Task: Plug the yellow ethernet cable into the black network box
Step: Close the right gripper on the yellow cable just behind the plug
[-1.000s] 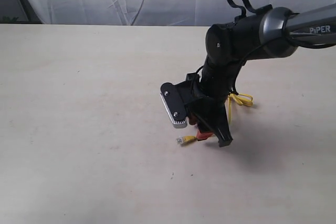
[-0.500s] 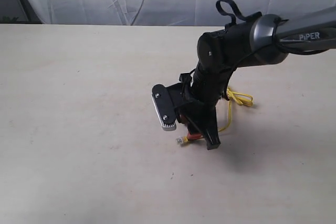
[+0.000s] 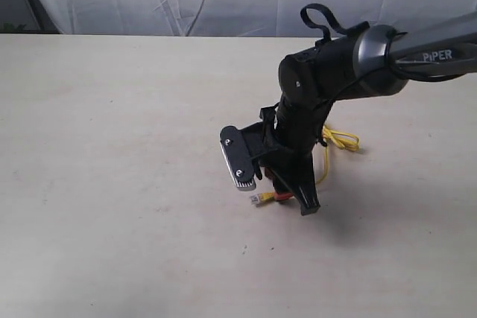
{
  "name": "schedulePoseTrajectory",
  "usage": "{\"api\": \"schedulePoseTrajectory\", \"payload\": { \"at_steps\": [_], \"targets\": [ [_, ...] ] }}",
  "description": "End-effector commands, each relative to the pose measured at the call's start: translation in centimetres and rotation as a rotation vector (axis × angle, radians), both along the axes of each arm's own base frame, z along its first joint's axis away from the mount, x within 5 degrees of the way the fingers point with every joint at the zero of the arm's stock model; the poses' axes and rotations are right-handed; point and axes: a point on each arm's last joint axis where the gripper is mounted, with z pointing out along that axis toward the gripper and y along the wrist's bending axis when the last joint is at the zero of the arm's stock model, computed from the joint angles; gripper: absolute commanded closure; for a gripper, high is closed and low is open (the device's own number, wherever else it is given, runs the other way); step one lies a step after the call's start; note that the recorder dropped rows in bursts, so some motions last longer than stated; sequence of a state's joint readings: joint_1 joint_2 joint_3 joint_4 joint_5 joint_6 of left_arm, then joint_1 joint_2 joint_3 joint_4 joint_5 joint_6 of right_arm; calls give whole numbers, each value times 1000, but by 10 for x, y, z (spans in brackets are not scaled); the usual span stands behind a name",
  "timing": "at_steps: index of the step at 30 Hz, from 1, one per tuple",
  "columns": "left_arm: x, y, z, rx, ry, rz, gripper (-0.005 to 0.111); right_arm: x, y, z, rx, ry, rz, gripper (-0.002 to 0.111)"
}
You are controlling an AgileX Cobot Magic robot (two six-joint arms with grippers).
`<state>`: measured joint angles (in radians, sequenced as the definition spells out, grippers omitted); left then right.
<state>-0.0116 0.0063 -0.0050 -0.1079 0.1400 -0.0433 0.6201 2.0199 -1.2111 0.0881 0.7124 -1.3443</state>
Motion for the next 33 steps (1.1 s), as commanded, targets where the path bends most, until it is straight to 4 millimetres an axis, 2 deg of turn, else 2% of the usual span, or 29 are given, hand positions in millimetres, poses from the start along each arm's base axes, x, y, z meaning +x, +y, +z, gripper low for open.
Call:
{"api": "schedulePoseTrajectory", "payload": {
  "at_steps": [1, 6, 11, 15, 21, 22, 23, 24, 25, 30, 33],
  "targets": [
    [0, 0, 0, -3, -14, 0, 107, -8, -6, -10, -16, 24, -8, 62],
    [0, 0, 0, -3, -14, 0, 107, -15, -11, -23, 8, -4, -26, 62],
    [0, 0, 0, -3, -14, 0, 107, -16, -7, -23, 52, 8, -76, 65],
    [0, 0, 0, -3, -14, 0, 107, -24, -4, -23, 21, 38, -20, 68],
    [0, 0, 0, -3, -14, 0, 107, -23, -5, -23, 14, 33, -10, 69],
    [0, 0, 0, -3, -14, 0, 107, -24, -5, -24, 11, 37, -10, 74],
    [0, 0, 0, -3, -14, 0, 107, -24, -5, -24, 3, 37, -2, 84],
    [0, 0, 0, -3, -14, 0, 107, -24, -6, -24, -4, 38, 4, 94],
    [0, 0, 0, -3, -14, 0, 107, -24, -7, -24, -11, 36, 13, 110],
    [0, 0, 1, -4, -24, 1, 107, -23, -5, -21, 15, 33, -67, 109],
    [0, 0, 4, -5, -56, 5, 107, -20, -4, -8, 55, 9, -179, 109]
  ]
}}
